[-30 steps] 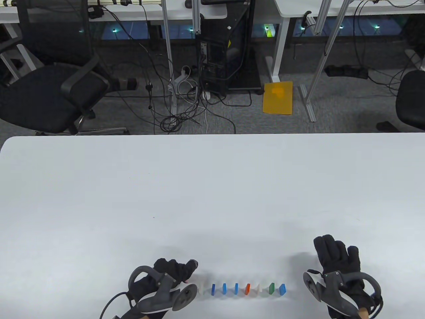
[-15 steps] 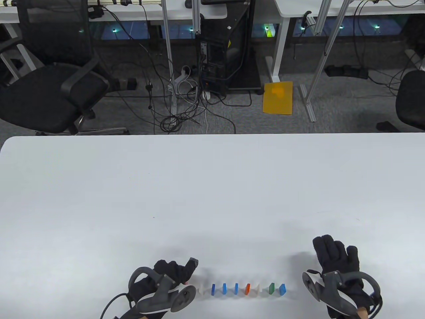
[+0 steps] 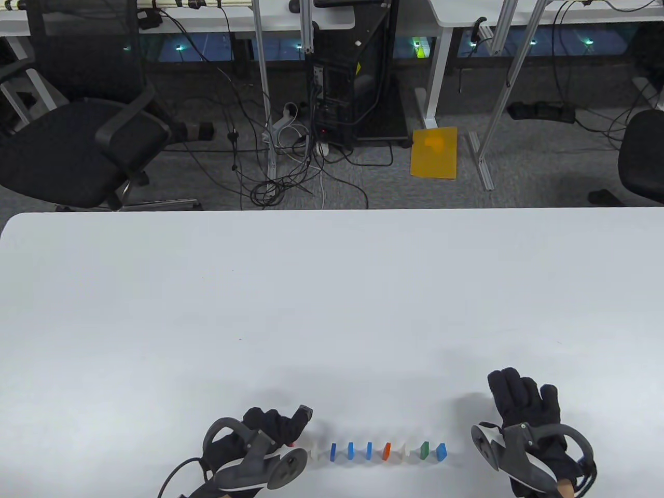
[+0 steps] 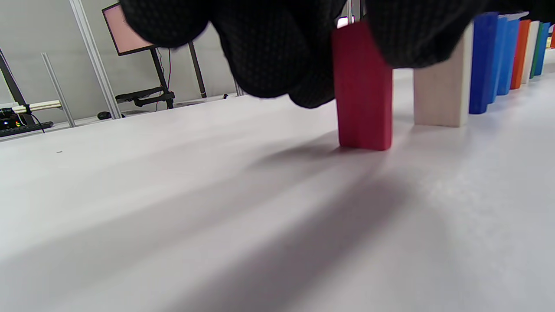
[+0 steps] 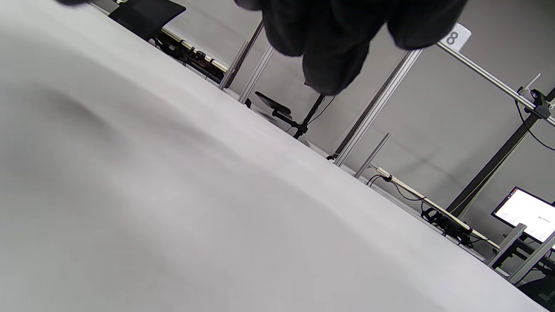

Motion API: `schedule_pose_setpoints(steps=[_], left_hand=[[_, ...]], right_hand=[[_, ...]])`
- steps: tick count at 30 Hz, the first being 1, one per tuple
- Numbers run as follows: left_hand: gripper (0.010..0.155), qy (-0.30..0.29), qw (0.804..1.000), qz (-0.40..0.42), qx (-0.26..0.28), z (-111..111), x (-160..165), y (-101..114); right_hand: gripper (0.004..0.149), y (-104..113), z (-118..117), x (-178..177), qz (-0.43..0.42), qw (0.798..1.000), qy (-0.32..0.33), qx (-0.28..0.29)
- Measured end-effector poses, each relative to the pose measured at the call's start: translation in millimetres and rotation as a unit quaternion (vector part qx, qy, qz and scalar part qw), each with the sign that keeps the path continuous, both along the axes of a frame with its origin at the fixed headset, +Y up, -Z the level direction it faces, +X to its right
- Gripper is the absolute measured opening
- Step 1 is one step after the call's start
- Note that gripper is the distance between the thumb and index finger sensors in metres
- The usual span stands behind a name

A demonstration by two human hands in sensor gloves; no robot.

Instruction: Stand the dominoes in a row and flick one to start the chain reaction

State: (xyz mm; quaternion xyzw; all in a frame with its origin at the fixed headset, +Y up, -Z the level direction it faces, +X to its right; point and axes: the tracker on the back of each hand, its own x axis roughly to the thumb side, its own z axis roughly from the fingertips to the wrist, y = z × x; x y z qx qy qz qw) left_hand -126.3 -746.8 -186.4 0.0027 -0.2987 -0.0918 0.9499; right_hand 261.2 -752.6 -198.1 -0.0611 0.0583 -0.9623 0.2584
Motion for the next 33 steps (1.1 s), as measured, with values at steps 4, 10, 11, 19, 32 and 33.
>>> schedule_pose_setpoints(steps=[4,10,11,19,32,33], left_hand=[[0.079,-0.001,1.0,0.001,0.003,0.7,0.4,0.2],[0.079,-0.005,1.0,0.018,-0.008,0.2,-0.2,-1.3],[0.079,-0.005,1.0,0.019,-0.009,0.2,-0.4,-1.5],[0.079,-0.014,1.0,0.021,-0.012,1.3,-0.5,-1.0],[0.079,-0.031,0.999,0.021,-0.011,6.1,3.0,-0.8],[0.079,-0.032,0.999,0.021,-0.01,6.2,3.1,-1.0]], right_hand=[[0.096,0.0,0.0,-0.2,0.0,1.0,0.0,0.0],[0.096,-0.3,-0.2,-0.4,0.003,1.0,0.001,0.0],[0.096,0.0,0.0,-0.5,0.004,1.0,0.001,0.0],[0.096,-0.1,0.3,-1.0,0.006,1.0,0.0,-0.004],[0.096,-0.1,0.6,-1.5,0.008,1.0,0.0,-0.007],[0.096,-0.1,0.6,-1.5,0.008,1.0,0.0,-0.007]])
